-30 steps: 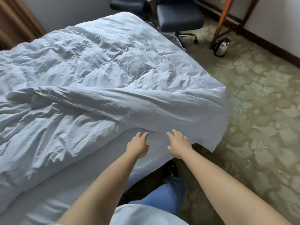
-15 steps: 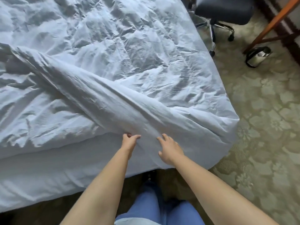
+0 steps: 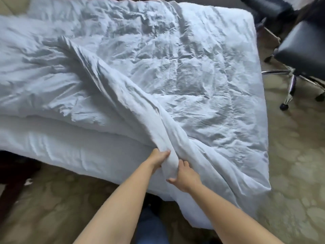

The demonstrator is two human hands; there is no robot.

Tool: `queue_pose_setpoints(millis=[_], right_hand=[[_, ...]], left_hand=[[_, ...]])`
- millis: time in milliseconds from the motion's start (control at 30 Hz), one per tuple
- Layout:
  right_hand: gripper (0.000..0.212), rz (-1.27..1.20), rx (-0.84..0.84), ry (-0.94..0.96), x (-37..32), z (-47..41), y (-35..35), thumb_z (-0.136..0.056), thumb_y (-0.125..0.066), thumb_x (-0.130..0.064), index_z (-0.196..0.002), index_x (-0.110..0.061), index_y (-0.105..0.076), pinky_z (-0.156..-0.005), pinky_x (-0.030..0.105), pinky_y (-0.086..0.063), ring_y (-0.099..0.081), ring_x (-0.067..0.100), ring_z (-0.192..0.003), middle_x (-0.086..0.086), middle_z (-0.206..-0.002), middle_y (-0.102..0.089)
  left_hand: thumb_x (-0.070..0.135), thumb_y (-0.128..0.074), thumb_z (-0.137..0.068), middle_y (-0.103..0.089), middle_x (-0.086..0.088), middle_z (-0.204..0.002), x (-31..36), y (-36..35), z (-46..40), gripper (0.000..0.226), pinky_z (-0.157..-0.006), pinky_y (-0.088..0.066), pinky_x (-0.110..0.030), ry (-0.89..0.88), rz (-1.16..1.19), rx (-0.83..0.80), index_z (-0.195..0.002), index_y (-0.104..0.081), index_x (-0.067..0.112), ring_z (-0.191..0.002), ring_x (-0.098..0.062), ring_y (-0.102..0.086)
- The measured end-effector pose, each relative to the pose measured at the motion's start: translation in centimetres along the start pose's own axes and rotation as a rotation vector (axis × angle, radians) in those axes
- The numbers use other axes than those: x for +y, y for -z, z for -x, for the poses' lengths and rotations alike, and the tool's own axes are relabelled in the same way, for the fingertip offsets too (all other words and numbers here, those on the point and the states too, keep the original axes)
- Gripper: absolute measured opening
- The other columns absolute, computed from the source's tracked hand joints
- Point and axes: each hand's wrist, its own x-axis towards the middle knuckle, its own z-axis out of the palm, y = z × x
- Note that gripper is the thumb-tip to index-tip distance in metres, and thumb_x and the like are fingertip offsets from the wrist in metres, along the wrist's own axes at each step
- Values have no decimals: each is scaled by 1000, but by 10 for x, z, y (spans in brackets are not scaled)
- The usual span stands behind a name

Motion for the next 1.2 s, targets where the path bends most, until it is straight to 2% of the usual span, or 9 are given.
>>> queue_pose_setpoints(millis=[100,167,267,367,500,600,767,967,1200], right_hand=[[61,-115,173,-60,21,17,27,-90,-55,-42,-135,-8,-33,-90,37,-43,-49,32,-120,12,-137,-42],[29,-224,282,-81,35,19,51,-93,-47,-26,-115,-8,-45,-80,36,-43,-56,35,-106,15,-119,-57],[21,-435,308,-116,53,15,77,-91,-44,-16,-109,-7,-51,-71,32,-38,-58,36,-98,17,-108,-62],[21,-520,311,-156,57,10,89,-91,-42,-14,-106,-7,-56,-69,30,-35,-53,31,-85,16,-104,-63],[21,-515,313,-168,66,-6,98,-90,-42,-14,-104,-7,-57,-70,31,-40,-57,32,-92,14,-99,-62],[21,-482,304,-129,78,-16,102,-91,-43,-16,-104,-8,-57,-73,33,-42,-58,33,-96,13,-101,-62],[16,-471,279,-39,92,-23,108,-92,-44,-18,-100,-12,-56,-69,32,-40,-57,31,-90,7,-90,-58],[27,-352,81,247,131,-26,130,-93,-51,-36,-112,-16,-55,-71,31,-41,-57,26,-97,4,-103,-62],[48,-230,-405,411,225,5,155,-83,-57,-22,-128,-11,-46,-84,34,-47,-54,22,-94,7,-105,-58]], left_hand=[[18,-55,-94,-65,-14,-114,34,-34,26,27,-75,-49,-31,-146,88,103,-117,-59,4,-101,-29,-64],[19,-53,-96,-66,-7,-93,61,-54,42,11,-65,-47,-26,-223,123,77,-97,-61,11,-81,-22,-63],[3,-47,-95,-57,4,-62,79,-71,55,21,-51,-41,-15,-279,83,45,-78,-56,13,-58,-6,-52],[-10,-43,-84,-63,-9,-88,57,-75,43,31,-64,-43,-20,-300,-106,62,-103,-61,5,-90,-17,-59],[-7,-60,-81,-49,-13,-128,20,-80,24,74,-84,-45,-25,-135,-355,-86,-146,-29,8,-118,-24,-50],[10,-75,-77,-36,-8,-146,4,-99,16,94,-100,-40,-26,-125,-409,-133,-150,-15,14,-133,-24,-39],[15,-78,-75,-53,-7,-134,-16,-129,18,68,-94,-44,-26,-27,-358,-121,-135,-46,6,-119,-21,-52],[14,-70,-84,-63,-10,-121,-15,-173,47,43,-89,-52,-29,82,-144,-114,-125,-58,5,-104,-19,-62],[26,-72,-84,-63,-7,-114,12,-259,102,38,-69,-53,-25,104,211,270,-114,-54,11,-97,-21,-62]])
